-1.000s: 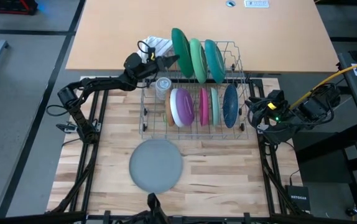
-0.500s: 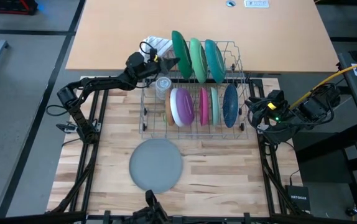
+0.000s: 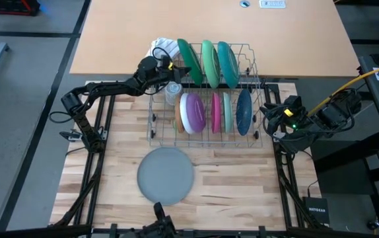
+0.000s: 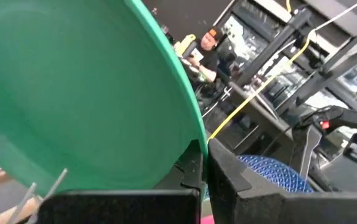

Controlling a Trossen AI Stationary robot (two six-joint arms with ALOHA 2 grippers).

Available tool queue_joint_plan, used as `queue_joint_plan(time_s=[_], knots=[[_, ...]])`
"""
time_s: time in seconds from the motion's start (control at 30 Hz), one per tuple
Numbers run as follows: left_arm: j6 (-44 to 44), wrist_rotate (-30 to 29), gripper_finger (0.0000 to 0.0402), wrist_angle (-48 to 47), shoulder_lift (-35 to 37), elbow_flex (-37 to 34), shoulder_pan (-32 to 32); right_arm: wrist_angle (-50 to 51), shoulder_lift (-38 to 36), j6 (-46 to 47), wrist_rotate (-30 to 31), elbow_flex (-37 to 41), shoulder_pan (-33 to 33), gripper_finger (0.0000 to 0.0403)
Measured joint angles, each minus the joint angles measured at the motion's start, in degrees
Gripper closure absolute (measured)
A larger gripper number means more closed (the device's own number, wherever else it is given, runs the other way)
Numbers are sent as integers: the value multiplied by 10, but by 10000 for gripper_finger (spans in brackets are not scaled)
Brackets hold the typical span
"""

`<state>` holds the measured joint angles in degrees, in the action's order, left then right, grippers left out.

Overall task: Sort dishes
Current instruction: Put the green plate in the dishwasher rack

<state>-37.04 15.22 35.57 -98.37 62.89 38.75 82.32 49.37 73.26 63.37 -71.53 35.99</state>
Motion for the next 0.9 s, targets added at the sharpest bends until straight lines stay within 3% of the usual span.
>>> queue_joint_plan(time_s=[0.27, 0.5, 0.67, 0.9], knots=[[4, 26, 401, 103, 0, 9, -5, 0, 0, 0, -15, 0, 0, 267], [77, 55, 401, 77, 1, 27, -14, 0, 0, 0, -25, 0, 0, 267], [97, 54, 401, 34, -3, 27, -12, 0, 0, 0, -25, 0, 0, 267], [104, 53, 401, 47, -31, 28, -13, 0, 0, 0, -25, 0, 0, 267]])
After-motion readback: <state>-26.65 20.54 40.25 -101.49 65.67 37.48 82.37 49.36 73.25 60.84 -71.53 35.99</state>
